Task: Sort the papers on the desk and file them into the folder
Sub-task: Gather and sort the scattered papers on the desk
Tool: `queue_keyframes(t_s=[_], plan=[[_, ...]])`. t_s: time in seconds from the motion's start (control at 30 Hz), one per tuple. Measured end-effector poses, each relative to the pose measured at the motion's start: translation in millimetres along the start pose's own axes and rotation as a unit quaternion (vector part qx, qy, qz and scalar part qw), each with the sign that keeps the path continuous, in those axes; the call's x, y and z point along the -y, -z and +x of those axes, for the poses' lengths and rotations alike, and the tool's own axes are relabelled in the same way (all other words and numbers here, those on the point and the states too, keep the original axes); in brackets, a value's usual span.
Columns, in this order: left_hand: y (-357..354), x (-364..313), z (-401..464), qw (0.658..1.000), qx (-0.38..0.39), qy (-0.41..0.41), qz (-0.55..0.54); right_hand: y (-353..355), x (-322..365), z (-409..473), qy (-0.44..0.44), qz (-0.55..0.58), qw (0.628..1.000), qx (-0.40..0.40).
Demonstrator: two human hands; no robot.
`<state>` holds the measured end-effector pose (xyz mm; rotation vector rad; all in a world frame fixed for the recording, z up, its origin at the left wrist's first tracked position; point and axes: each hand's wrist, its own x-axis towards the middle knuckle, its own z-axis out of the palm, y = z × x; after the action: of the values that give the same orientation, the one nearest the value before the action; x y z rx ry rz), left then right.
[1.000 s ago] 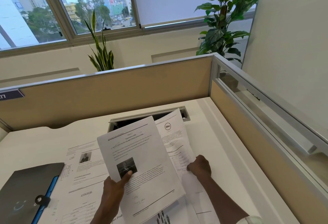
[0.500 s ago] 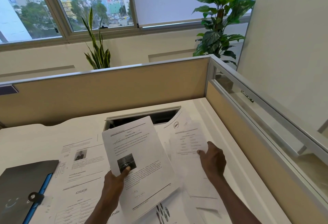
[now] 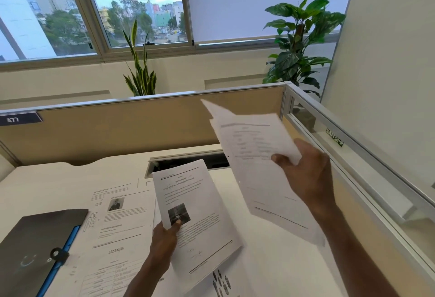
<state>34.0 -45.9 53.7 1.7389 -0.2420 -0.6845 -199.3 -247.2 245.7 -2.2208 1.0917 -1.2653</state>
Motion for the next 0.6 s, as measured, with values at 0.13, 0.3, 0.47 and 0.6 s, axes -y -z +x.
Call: queue_keyframes(t_s=[0.13,0.3,0.47,0.6], plan=[[-2,-8,-1,0.999,0.002,0.019,-0.042,13,12,6,-0.121,0.207,0.971,0.025],[-3,-18,-5,0.995,0.048,0.018,-0.089,-16,-8,-5,-0.227,0.272,0.932,0.073],[-7,-24,-5,0.979,0.048,0.092,-0.175,-55,-26,-46,-0.283,0.211,0.928,0.116],[-6,-23,-2,0.983,0.046,0.089,-0.155,-71,-26,-72,-0.311,0.222,0.918,0.108]])
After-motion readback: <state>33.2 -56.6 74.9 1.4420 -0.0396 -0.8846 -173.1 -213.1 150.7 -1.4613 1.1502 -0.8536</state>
